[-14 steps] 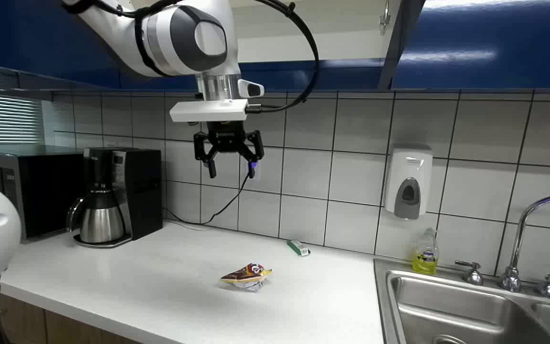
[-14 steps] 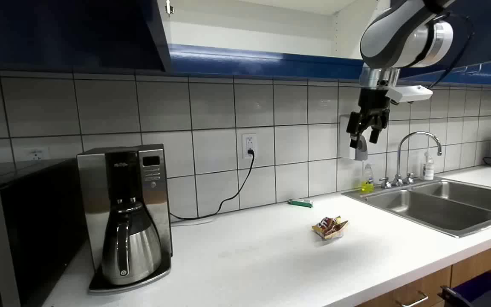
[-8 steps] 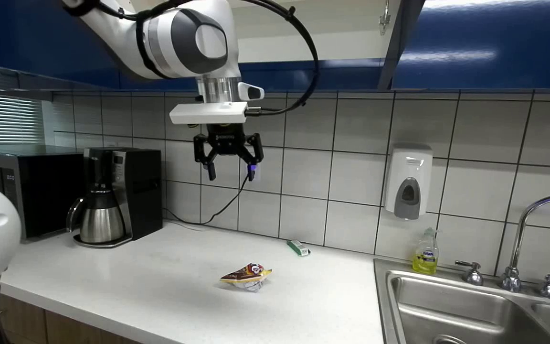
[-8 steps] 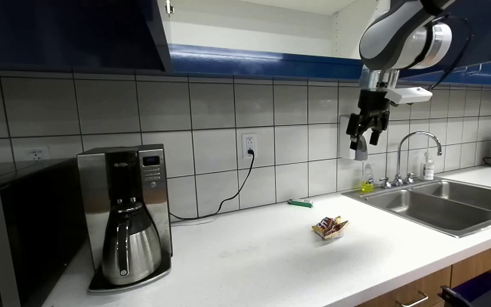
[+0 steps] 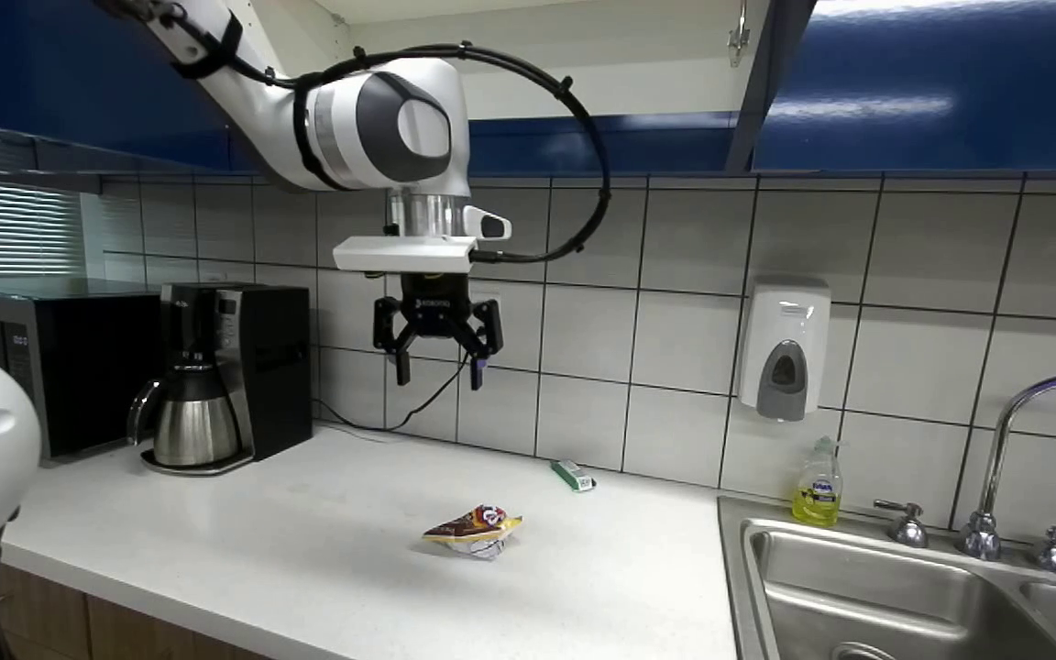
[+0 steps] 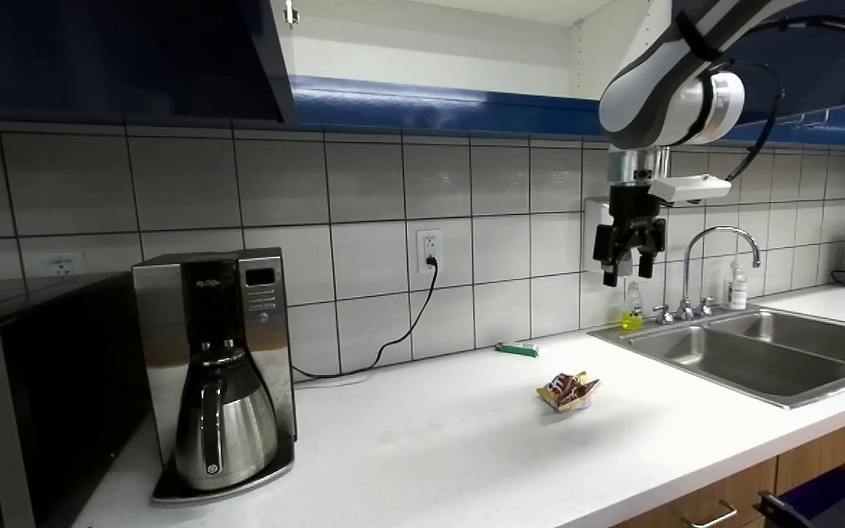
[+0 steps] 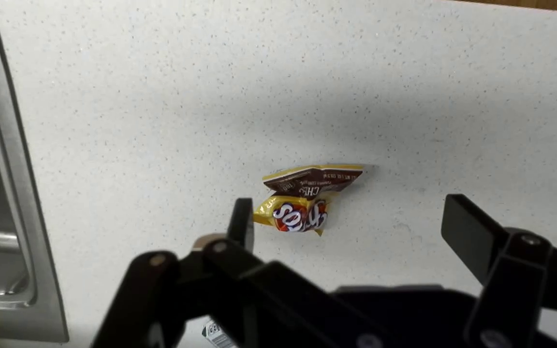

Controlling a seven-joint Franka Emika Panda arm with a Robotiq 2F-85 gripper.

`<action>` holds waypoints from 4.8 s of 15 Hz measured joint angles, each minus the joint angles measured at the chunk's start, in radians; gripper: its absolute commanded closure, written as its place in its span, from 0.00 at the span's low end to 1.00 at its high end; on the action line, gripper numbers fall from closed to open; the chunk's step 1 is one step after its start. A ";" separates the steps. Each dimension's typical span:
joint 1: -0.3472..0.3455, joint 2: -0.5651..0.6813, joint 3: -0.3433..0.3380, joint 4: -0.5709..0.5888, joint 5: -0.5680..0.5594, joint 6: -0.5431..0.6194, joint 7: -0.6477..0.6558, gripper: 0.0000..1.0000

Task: Pick up the snack from the countertop and put it in the open upper cabinet.

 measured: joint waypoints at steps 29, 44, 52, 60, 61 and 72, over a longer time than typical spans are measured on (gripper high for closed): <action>0.000 0.679 0.049 0.297 0.082 0.185 0.219 0.00; 0.006 0.831 0.058 0.403 0.110 0.267 0.393 0.00; 0.010 0.873 0.058 0.444 0.110 0.268 0.431 0.00; 0.011 0.905 0.058 0.470 0.110 0.268 0.434 0.58; 0.012 0.908 0.058 0.472 0.110 0.268 0.435 0.67; 0.014 0.919 0.062 0.497 0.110 0.285 0.433 1.00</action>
